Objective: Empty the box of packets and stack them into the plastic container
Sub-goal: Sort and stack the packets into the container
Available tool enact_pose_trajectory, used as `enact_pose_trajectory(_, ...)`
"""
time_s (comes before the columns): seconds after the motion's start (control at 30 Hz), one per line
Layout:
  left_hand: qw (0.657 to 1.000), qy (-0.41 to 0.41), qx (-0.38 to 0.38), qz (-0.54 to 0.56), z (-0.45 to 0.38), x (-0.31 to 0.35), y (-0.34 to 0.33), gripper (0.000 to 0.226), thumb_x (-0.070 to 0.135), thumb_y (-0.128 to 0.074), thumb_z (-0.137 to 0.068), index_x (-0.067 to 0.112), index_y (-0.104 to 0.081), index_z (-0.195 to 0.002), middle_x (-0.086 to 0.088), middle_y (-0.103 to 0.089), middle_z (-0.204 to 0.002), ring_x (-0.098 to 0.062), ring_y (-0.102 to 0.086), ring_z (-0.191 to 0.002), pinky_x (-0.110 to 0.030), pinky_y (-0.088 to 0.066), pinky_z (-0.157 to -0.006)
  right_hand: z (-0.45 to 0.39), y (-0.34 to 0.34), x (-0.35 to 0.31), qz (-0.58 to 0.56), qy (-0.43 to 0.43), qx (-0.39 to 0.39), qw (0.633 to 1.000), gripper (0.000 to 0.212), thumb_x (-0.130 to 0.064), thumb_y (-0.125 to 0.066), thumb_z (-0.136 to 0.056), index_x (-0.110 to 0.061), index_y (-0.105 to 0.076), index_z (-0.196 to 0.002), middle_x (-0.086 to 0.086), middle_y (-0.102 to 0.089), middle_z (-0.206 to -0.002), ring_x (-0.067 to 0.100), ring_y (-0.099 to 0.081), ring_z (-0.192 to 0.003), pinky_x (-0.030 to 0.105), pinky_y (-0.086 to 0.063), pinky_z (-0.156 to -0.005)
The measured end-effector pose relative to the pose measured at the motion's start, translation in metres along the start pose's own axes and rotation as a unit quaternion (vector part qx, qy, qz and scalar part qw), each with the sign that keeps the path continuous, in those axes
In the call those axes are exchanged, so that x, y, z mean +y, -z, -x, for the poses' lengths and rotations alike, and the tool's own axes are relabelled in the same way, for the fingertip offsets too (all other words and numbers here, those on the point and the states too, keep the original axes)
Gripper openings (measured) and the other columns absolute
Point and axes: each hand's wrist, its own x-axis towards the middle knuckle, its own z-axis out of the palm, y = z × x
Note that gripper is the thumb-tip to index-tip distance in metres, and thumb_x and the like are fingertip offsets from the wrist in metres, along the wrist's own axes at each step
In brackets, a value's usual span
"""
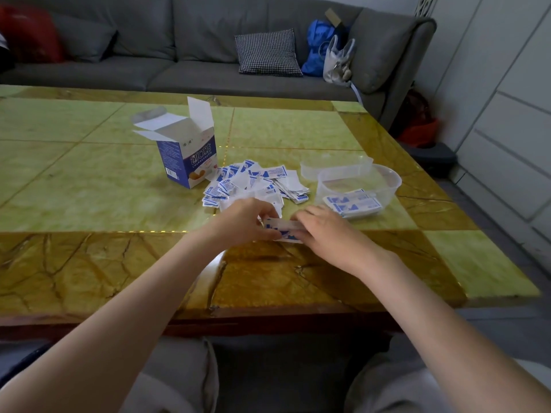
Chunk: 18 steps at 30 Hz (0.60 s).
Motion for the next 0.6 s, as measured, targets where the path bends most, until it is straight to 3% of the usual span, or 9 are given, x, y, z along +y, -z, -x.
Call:
enact_pose_trajectory(0.13,1.0,0.004,0.017,0.005,-0.001,0.0,0.003,0.011,0.016,-0.067,-0.081,0.012,-0.069,-0.091,0.011,-0.052,-0.066,-0.002,-0.05,-0.058,-0.006,-0.039,-0.048,0.009,0.011,0.01,0.049,-0.055,-0.031,0.997,0.033,-0.04,-0.052,-0.09,-0.019,-0.055,-0.117,0.0,-0.056,-0.109,0.019,-0.047,-0.107,0.033,-0.041,-0.085)
enact_pose_trajectory(0.3,0.999,0.019,0.043,-0.01,-0.001,0.001,0.001,0.016,0.018,-0.068,-0.08,0.011,-0.069,-0.095,0.001,-0.06,-0.079,-0.013,-0.056,-0.072,-0.015,-0.041,-0.057,0.008,0.014,0.014,-0.095,-0.134,-0.037,0.986,0.028,-0.02,-0.064,-0.086,-0.015,-0.063,-0.113,0.007,-0.062,-0.103,0.014,-0.052,-0.076,0.021,-0.038,-0.061)
enact_pose_trajectory(0.37,0.997,0.04,0.068,0.001,-0.002,0.003,-0.001,0.018,0.019,-0.068,-0.081,0.011,-0.067,-0.097,-0.001,-0.062,-0.084,-0.015,-0.057,-0.076,-0.022,-0.046,-0.062,0.006,0.014,0.012,-0.111,-0.132,-0.016,0.985,0.024,-0.013,-0.063,-0.085,-0.012,-0.066,-0.109,0.009,-0.065,-0.099,0.016,-0.058,-0.075,0.023,-0.042,-0.066)
enact_pose_trajectory(0.5,0.989,0.07,0.123,0.047,-0.002,0.005,-0.003,0.019,0.014,-0.065,-0.082,0.01,-0.065,-0.101,-0.008,-0.071,-0.095,-0.018,-0.063,-0.079,-0.029,-0.051,-0.074,0.005,0.013,0.006,-0.123,-0.123,0.013,0.985,0.024,-0.008,-0.06,-0.086,-0.01,-0.066,-0.109,0.009,-0.067,-0.099,0.022,-0.062,-0.091,0.032,-0.049,-0.083)
enact_pose_trajectory(0.6,0.987,0.081,0.136,0.033,-0.003,0.007,-0.006,0.021,0.01,-0.059,-0.085,0.012,-0.064,-0.105,-0.008,-0.071,-0.099,-0.02,-0.064,-0.085,-0.031,-0.051,-0.077,0.003,0.009,0.004,-0.125,-0.111,0.02,0.986,0.029,-0.008,-0.058,-0.088,-0.014,-0.061,-0.116,0.01,-0.066,-0.101,0.02,-0.062,-0.09,0.03,-0.048,-0.083)
